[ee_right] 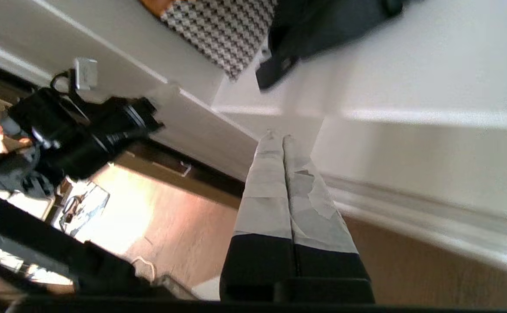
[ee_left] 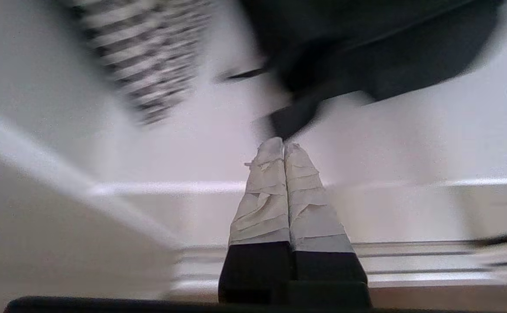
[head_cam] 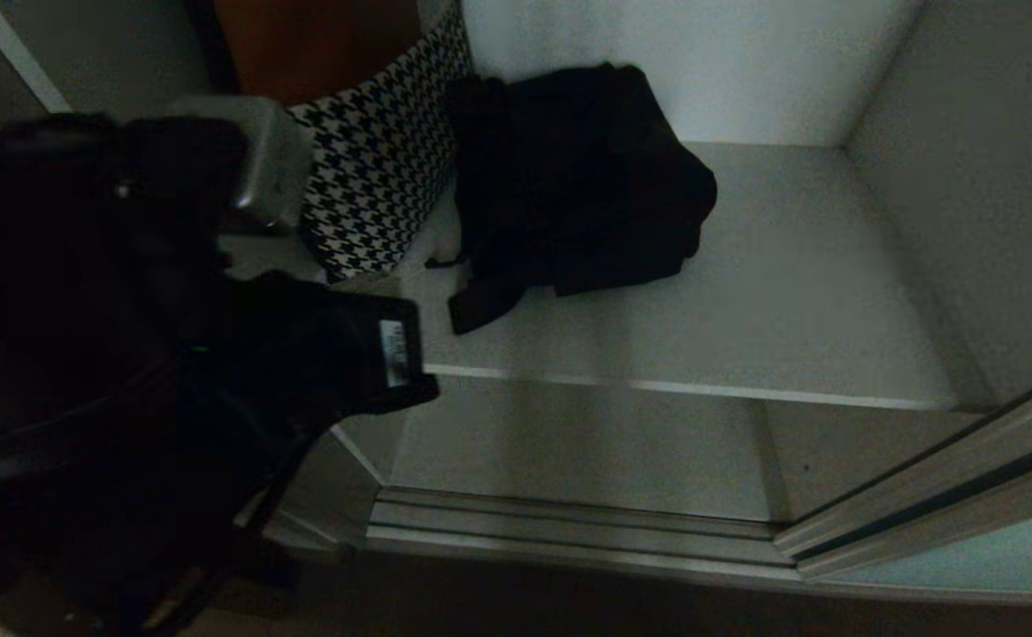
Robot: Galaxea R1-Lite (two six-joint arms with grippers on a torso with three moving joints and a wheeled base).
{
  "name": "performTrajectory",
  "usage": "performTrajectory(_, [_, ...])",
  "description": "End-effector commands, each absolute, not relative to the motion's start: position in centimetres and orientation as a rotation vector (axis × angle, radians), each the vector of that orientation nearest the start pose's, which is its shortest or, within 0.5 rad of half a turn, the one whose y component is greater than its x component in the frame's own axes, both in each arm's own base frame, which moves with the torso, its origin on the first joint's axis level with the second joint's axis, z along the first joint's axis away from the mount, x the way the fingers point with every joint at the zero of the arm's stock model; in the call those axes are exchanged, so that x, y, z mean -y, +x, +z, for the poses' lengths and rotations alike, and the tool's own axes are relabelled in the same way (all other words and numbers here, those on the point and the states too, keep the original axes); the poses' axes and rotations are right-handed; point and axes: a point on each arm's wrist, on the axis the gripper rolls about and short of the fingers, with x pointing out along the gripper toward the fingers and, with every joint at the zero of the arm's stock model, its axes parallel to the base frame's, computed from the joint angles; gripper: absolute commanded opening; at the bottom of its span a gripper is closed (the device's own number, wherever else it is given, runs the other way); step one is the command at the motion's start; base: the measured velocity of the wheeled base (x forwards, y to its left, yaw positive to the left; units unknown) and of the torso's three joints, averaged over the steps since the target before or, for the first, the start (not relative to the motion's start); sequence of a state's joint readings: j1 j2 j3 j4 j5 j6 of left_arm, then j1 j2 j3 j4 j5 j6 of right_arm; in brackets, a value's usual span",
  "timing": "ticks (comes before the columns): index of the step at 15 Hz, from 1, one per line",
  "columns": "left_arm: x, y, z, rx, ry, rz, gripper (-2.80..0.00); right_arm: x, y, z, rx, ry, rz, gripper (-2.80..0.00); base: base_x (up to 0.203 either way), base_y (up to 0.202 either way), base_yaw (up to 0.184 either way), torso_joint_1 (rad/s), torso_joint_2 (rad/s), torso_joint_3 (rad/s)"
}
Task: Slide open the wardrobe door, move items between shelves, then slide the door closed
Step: Place the bag on the higher shelf
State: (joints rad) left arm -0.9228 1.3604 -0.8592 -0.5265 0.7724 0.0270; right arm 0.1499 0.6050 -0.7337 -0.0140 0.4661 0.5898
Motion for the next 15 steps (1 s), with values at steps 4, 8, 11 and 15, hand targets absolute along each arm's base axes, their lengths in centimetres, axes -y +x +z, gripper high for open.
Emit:
performTrajectory(4, [8.3, 11.5, 28.1, 0.097, -0.011, 0.057, -2.8, -0.7, -3.3, 24.6, -0.005, 0.545, 0.591, -2.8, 0.0, 0.0, 0.0, 0.0, 0.0, 0.0])
performTrajectory(8, [4.3, 11.4, 26.7, 0.095, 0.026, 0.302, -2.8, -0.8, -5.1, 23.9, 0.073, 0.538, 0.556, -2.8, 0.0, 0.0, 0.0, 0.0, 0.0, 0.0])
performTrajectory(11, [1.8, 9.1, 24.0, 0.085, 0.04, 0.414, -2.8, -1.0, -6.4, 22.1, 0.11, 0.563, 0.53, -2.8, 0.0, 0.0, 0.0, 0.0, 0.0, 0.0])
performTrajectory(15, [-0.3, 4.8, 19.1, 0.12, 0.034, 0.465, -2.8, -1.0, -7.1, 19.7, 0.118, 0.575, 0.526, -2.8, 0.0, 0.0, 0.0, 0.0, 0.0, 0.0])
